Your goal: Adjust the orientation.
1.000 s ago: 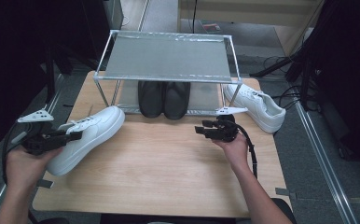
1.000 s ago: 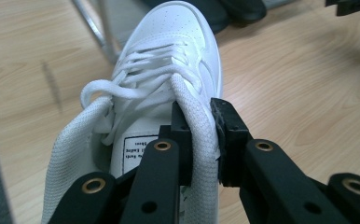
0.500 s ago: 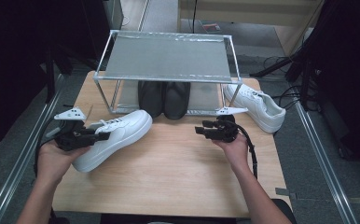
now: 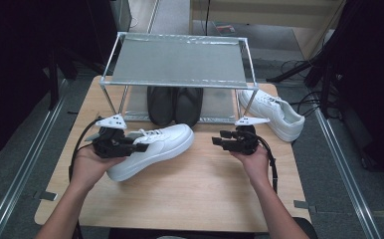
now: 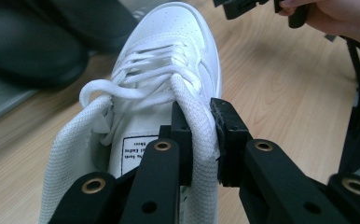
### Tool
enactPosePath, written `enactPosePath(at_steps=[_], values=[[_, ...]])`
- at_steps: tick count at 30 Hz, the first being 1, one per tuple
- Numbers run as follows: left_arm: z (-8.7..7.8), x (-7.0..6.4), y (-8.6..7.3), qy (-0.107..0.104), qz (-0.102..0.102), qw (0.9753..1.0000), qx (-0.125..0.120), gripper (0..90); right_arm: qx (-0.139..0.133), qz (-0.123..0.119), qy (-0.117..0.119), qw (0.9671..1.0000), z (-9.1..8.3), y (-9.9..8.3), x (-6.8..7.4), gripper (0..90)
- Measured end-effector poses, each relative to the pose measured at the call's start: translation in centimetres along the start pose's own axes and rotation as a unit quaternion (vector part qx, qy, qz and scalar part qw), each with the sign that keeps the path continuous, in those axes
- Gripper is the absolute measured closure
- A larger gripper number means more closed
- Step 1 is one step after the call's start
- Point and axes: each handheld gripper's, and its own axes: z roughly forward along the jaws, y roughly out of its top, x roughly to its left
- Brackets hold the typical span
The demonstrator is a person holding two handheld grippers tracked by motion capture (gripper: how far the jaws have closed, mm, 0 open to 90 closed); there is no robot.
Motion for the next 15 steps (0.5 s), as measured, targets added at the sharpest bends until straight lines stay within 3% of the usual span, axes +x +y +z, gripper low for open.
enactPosePath(at_steps=[10,15], values=[[3.7,-1.6,2.2,-0.036,0.038,0.9986,0.008,80.8,-0.012,0.012,-0.018,0.9997,-1.7,-0.9,-0.4,49.1],[5.3,-2.6,2.2,-0.043,0.051,0.9978,0.004,80.8,-0.012,0.015,-0.027,0.9994,-2.3,-1.4,-0.3,49.6]])
